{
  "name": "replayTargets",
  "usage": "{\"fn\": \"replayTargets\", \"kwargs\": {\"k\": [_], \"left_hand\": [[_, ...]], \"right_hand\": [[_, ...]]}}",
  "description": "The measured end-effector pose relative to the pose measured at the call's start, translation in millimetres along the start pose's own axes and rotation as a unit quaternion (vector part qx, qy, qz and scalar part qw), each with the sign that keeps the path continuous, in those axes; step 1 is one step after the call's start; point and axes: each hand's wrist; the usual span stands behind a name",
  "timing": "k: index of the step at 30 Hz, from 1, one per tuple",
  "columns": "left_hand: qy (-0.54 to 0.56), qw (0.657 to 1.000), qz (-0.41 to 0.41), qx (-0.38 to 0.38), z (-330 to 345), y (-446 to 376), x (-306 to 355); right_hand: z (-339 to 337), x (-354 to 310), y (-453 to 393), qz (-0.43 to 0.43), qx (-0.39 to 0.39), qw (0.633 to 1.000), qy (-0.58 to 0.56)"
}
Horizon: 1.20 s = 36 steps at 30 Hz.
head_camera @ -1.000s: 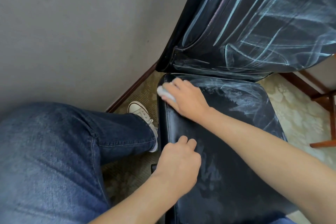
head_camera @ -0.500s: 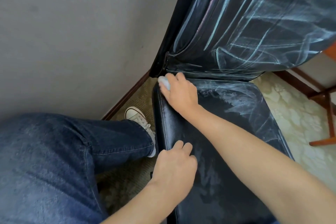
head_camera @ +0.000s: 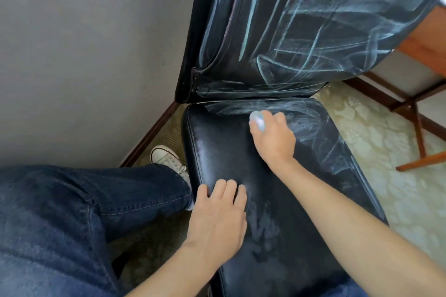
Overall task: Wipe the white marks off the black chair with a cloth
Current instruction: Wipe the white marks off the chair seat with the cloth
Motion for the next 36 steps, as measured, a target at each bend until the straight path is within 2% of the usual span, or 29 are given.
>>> {"fn": "replayTargets", "kwargs": {"k": [3,5,6,8,10,11,12,13,15,17,19,21,24,26,27,29,31,32,34,36], "left_hand": [[0.009,1.0,0.005,-0.007,-1,-4,3],[0.016,1.0,0.006,-0.004,1,-3,4],[0.017,1.0,0.007,-0.001,2,-3,5],[0.012,1.0,0.012,0.003,3,-3,5],[0.004,1.0,0.018,0.0,5,-5,6],[0.001,1.0,0.023,-0.001,7,-8,8],[0.001,1.0,0.027,0.001,10,-13,11],[0.002,1.0,0.029,0.005,12,-21,15],[0.0,0.999,0.039,0.009,19,-40,23],[-0.011,0.998,0.061,-0.007,28,-62,35],[-0.024,0.997,0.071,-0.023,33,-80,45],[-0.029,0.996,0.071,-0.033,33,-93,53],[-0.033,0.994,0.09,-0.044,34,-108,68],[-0.025,0.992,0.108,-0.051,36,-120,84],[-0.02,0.991,0.12,-0.057,37,-128,94],[-0.007,0.988,0.139,-0.062,41,-145,111],[0.02,0.989,0.133,-0.055,46,-158,117],[0.021,0.99,0.124,-0.058,49,-162,118],[-0.011,0.991,0.111,-0.079,54,-163,122],[-0.034,0.988,0.11,-0.102,55,-163,128]], "right_hand": [[0,3,50,-0.22,-0.042,0.973,-0.055],[-3,25,49,-0.271,-0.039,0.961,-0.043],[-5,44,41,-0.242,-0.012,0.97,-0.025],[-11,91,17,-0.085,0.049,0.995,0.013],[-19,137,-1,0.109,0.063,0.992,0.015],[-20,150,1,0.169,0.064,0.983,0.007],[-20,156,8,0.182,0.071,0.981,0.012],[-17,157,18,0.154,0.08,0.985,0.02],[-14,150,46,0.026,0.074,0.997,-0.007],[-17,152,67,-0.105,0.034,0.993,-0.047],[-23,171,70,-0.171,0.032,0.984,-0.037],[-26,203,62,-0.137,0.074,0.988,-0.01],[-29,253,53,0.048,0.129,0.99,0.015],[-28,261,69,0.098,0.156,0.983,0.021],[-27,259,83,0.089,0.17,0.981,0.024],[-27,252,115,0.013,0.179,0.984,0.007],[-28,255,133,-0.057,0.167,0.984,-0.012],[-30,264,132,-0.066,0.167,0.984,-0.014],[-35,291,118,0.009,0.175,0.985,0.0],[-39,325,99,0.185,0.174,0.967,-0.01]]}}
Point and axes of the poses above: each hand's wrist, its own y-axis away from the middle knuckle, its own z-axis out of the palm, x = y × z, and after that the axes turned 15 degrees about z, right-handed
